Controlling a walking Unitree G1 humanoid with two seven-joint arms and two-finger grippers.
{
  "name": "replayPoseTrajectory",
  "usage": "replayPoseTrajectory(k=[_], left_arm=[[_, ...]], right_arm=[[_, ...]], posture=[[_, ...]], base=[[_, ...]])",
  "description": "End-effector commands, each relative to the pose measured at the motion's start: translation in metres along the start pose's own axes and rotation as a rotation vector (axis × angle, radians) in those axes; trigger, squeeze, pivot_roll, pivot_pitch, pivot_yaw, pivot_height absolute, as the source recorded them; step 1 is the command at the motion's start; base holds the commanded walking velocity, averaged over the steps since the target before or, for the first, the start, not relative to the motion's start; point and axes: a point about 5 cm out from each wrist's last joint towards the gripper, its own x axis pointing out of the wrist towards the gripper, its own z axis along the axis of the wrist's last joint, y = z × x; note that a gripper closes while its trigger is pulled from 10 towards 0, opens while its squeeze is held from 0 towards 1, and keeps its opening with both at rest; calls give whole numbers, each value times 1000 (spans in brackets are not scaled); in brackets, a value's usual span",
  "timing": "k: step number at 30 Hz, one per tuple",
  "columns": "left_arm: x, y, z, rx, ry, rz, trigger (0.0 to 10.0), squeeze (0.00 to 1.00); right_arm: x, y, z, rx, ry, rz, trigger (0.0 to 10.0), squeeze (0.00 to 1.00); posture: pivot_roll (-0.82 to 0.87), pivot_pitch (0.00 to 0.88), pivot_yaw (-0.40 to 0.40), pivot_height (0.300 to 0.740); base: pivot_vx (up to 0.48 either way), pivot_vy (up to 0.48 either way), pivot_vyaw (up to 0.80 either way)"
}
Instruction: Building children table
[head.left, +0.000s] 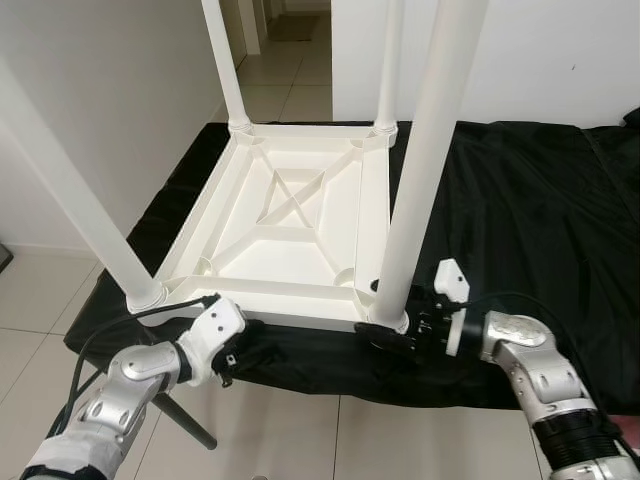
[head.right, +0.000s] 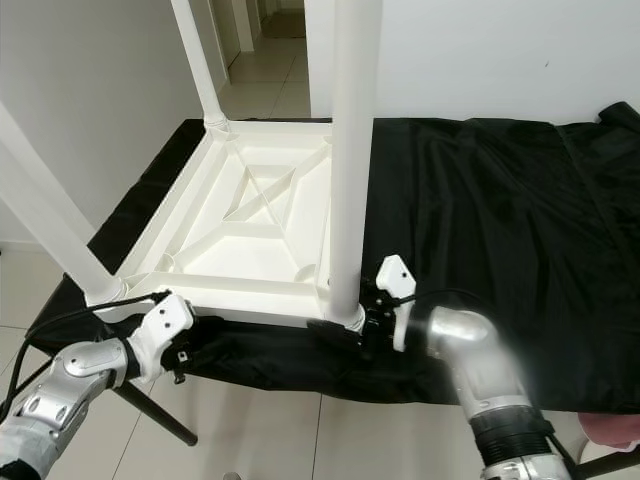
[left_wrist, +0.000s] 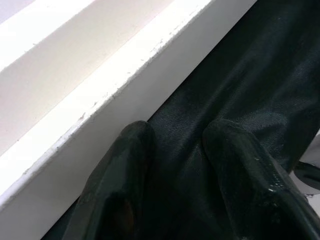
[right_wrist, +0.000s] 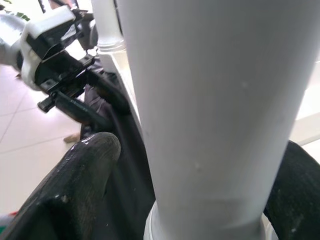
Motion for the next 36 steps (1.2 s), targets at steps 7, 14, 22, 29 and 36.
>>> replayPoseTrajectory(k=[7,14,22,29,36], left_arm=[[-1,23,-2,32,42,104,10000,0],[7,37,9,71,33,127,10000,0],[2,29,8,64,12,70,10000,0],[-11,10,0,40,18,-46,10000,0],[-26,-25,40,-90,-157,-160,10000,0]], right_arm=[[0,-13,5,-6,-54,-133,10000,0],[-7,-35,6,12,-93,-327,10000,0],[-10,-26,7,16,-108,-313,10000,0],[-8,-19,4,13,-122,-315,10000,0],[-5,-15,17,24,-215,-409,10000,0]], posture=[[-6,73,96,740],[-10,75,98,740],[-23,74,110,740],[-19,67,103,740],[0,57,83,740]], base=[[0,0,0],[0,0,0],[0,0,0],[0,0,0],[0,0,0]])
